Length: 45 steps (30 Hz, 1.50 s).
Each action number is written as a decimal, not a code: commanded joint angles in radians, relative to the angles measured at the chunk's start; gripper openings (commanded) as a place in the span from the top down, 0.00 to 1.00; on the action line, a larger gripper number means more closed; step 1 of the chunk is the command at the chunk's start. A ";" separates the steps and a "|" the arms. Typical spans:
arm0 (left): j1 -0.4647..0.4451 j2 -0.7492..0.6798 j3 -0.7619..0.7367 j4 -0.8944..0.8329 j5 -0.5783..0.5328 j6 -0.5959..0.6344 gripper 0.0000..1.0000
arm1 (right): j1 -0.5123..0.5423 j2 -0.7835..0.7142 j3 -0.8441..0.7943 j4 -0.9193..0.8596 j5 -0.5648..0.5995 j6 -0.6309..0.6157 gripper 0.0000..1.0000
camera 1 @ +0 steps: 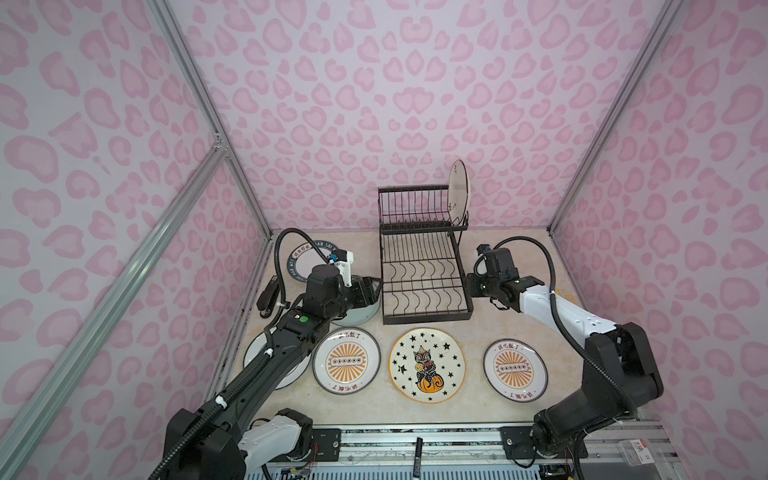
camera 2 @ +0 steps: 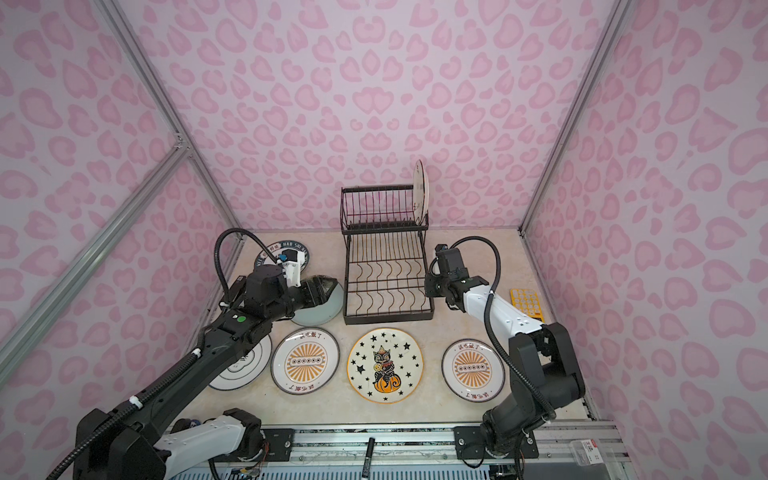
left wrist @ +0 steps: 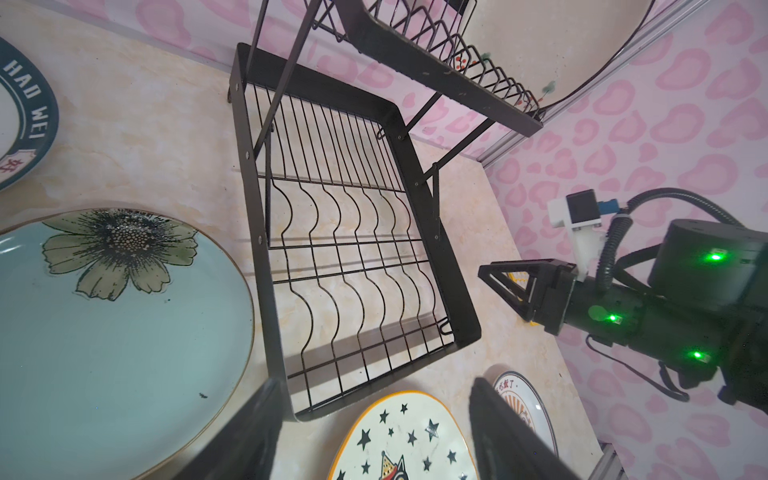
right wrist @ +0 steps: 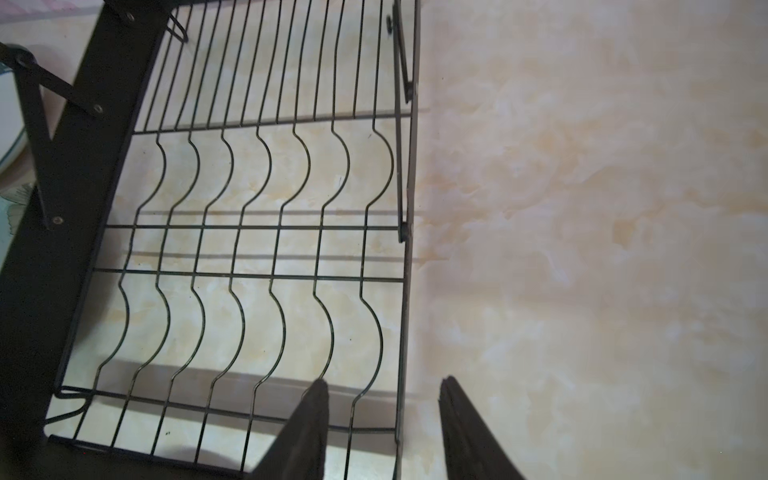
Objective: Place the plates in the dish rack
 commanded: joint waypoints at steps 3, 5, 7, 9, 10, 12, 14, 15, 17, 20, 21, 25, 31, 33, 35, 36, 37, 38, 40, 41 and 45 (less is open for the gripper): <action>-0.001 -0.032 -0.011 -0.019 -0.023 0.008 0.27 | 0.012 0.050 -0.006 -0.010 0.013 0.015 0.60; 0.001 -0.038 -0.016 -0.024 -0.029 0.009 0.27 | 0.014 0.061 -0.011 -0.007 0.019 0.015 0.65; 0.001 -0.043 -0.019 -0.027 -0.032 0.009 0.27 | 0.014 0.069 -0.015 -0.007 0.023 0.014 0.75; 0.001 -0.042 -0.019 -0.028 -0.033 0.009 0.27 | 0.017 0.076 -0.016 -0.012 0.024 0.012 0.82; 0.001 -0.043 -0.021 -0.028 -0.032 0.009 0.27 | 0.019 0.077 -0.017 -0.011 0.023 0.011 0.82; 0.001 -0.042 -0.021 -0.028 -0.033 0.009 0.27 | 0.020 0.079 -0.020 -0.012 0.029 0.011 0.83; 0.001 -0.043 -0.023 -0.027 -0.033 0.009 0.27 | 0.019 0.080 -0.021 -0.015 0.030 0.009 0.87; 0.001 -0.044 -0.024 -0.027 -0.033 0.009 0.27 | 0.019 0.081 -0.022 -0.017 0.030 0.007 0.90; 0.001 -0.047 -0.027 -0.028 -0.033 0.009 0.27 | 0.019 0.081 -0.022 -0.021 0.031 -0.001 0.92; 0.000 -0.052 -0.028 -0.031 -0.037 0.009 0.27 | 0.019 0.084 -0.021 -0.027 0.023 -0.033 0.95; 0.000 -0.054 -0.029 -0.032 -0.036 0.010 0.27 | 0.015 0.084 -0.018 -0.032 0.017 -0.046 0.98; 0.000 -0.055 -0.031 -0.032 -0.039 0.009 0.27 | 0.003 0.090 -0.011 -0.044 -0.013 -0.089 1.00; 0.001 -0.062 -0.033 -0.032 -0.036 0.008 0.27 | -0.029 0.083 -0.012 -0.052 -0.049 -0.126 1.00; 0.001 -0.066 -0.034 -0.033 -0.037 0.006 0.27 | -0.042 0.083 -0.011 -0.056 -0.071 -0.144 1.00; 0.001 -0.067 -0.034 -0.032 -0.037 0.006 0.27 | -0.052 0.083 -0.010 -0.064 -0.089 -0.163 1.00; 0.001 -0.068 -0.033 -0.033 -0.037 0.006 0.27 | -0.057 0.084 -0.008 -0.066 -0.097 -0.173 1.00; 0.001 -0.068 -0.033 -0.032 -0.035 0.006 0.27 | -0.062 0.084 -0.009 -0.069 -0.109 -0.182 1.00; 0.000 -0.067 -0.034 -0.032 -0.036 0.006 0.27 | -0.069 0.085 -0.007 -0.072 -0.119 -0.190 1.00; 0.001 -0.066 -0.034 -0.033 -0.036 0.006 0.27 | -0.079 0.086 -0.005 -0.081 -0.129 -0.207 1.00; 0.000 -0.066 -0.034 -0.032 -0.033 0.006 0.27 | -0.084 0.087 -0.003 -0.088 -0.130 -0.212 1.00; 0.001 -0.067 -0.033 -0.032 -0.035 0.006 0.27 | -0.097 0.087 0.002 -0.100 -0.121 -0.239 1.00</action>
